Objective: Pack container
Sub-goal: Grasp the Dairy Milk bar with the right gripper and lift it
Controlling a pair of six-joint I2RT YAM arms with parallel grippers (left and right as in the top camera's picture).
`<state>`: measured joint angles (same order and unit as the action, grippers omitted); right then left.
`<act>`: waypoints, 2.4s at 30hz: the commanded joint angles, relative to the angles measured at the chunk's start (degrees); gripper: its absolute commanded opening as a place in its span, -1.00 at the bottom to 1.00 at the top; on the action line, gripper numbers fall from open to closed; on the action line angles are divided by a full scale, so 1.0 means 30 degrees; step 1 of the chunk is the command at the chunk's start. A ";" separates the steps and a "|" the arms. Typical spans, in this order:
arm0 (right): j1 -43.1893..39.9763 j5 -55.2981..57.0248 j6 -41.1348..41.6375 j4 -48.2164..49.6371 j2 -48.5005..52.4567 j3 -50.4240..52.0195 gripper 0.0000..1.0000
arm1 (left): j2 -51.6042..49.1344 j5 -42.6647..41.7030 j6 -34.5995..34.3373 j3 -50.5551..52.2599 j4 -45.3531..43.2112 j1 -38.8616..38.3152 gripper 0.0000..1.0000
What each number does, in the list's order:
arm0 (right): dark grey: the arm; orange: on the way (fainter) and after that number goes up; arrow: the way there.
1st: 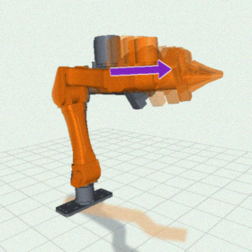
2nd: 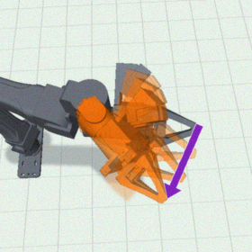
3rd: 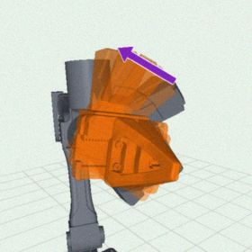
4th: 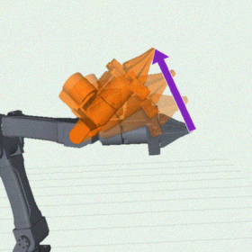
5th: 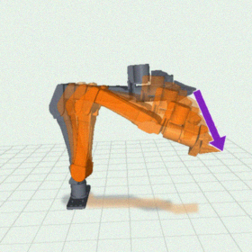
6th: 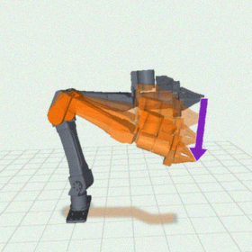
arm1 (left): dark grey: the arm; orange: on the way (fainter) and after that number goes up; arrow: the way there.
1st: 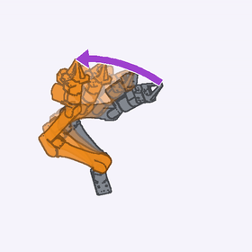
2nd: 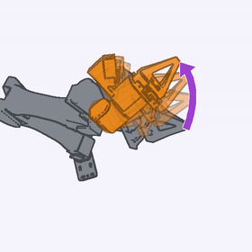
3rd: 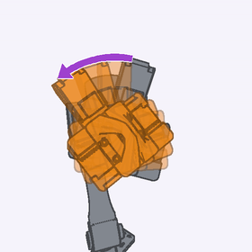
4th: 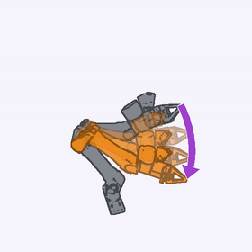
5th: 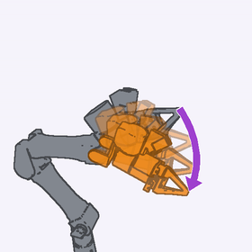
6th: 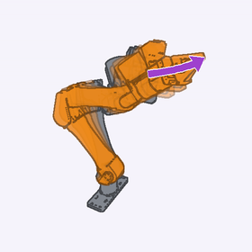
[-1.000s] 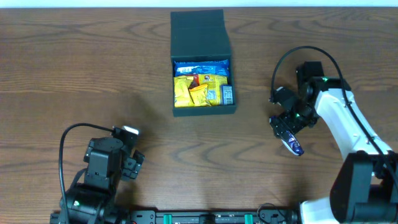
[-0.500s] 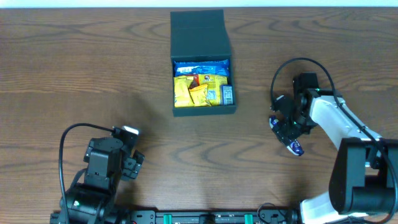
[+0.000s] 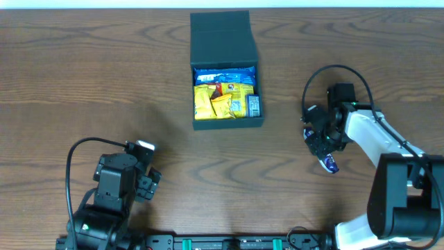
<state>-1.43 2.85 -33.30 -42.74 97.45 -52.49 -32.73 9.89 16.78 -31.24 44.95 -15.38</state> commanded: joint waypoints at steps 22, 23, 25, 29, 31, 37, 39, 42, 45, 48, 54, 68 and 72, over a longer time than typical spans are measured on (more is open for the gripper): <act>0.0379 -0.1326 0.1996 0.0743 0.0131 0.0146 -0.33 | 0.0044 0.0262 0.0204 -0.0007 0.0022 0.0124 0.90; 0.0415 -0.1326 0.2419 0.0765 0.0131 0.0146 -0.33 | 0.0044 0.0262 0.0204 -0.0007 0.0022 0.0124 0.90; 0.0627 -0.1326 0.3140 0.0765 0.0131 0.0146 -0.38 | 0.0044 0.0262 0.0204 -0.0007 0.0022 0.0124 0.91; 0.1013 -0.1457 0.3614 0.0765 0.0131 0.0138 -0.49 | 0.0044 0.0262 0.0204 -0.0007 0.0022 0.0124 0.90; 0.1137 -0.1552 0.4007 0.0772 0.0131 0.0138 -0.50 | 0.0044 0.0262 0.0204 -0.0007 0.0022 0.0124 0.90; 0.1778 -0.1617 0.5217 0.0780 0.0131 0.0080 -0.60 | 0.0044 0.0262 0.0204 -0.0007 0.0029 0.0124 0.91; 0.2033 -0.1617 0.5581 0.0780 0.0131 -0.0066 -0.60 | 0.0044 0.0262 0.0204 -0.0007 0.0022 0.0124 0.90; 0.2339 -0.1617 0.5697 0.0714 0.0124 -0.0393 -0.67 | 0.0044 0.0262 0.0204 -0.0007 0.0022 0.0124 0.90; 0.2878 -0.1610 0.6273 0.0532 -0.0022 -0.1027 -0.69 | 0.0044 0.0262 0.0204 -0.0007 0.0022 0.0124 0.91; 0.3359 -0.1610 0.7053 0.0299 -0.0423 -0.1836 -0.72 | 0.0044 0.0262 0.0204 -0.0007 0.0022 0.0124 0.90; 0.4102 -0.1617 0.8553 -0.1122 -0.1158 -0.3606 -0.76 | 0.0044 0.0262 0.0204 -0.0007 0.0022 0.0124 0.90; 0.6776 -0.5129 1.0032 -0.2484 -0.1166 -0.8204 -0.76 | 0.0044 0.0262 0.0204 -0.0007 0.0022 0.0124 0.91; 0.7431 -0.6608 0.9304 -0.1654 -0.1158 -0.8451 -0.72 | 0.0044 0.0262 0.0204 -0.0007 0.0022 0.0124 0.91</act>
<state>19.49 -11.88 -4.38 -48.47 95.18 -76.42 -32.73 9.89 16.78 -31.24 44.97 -15.38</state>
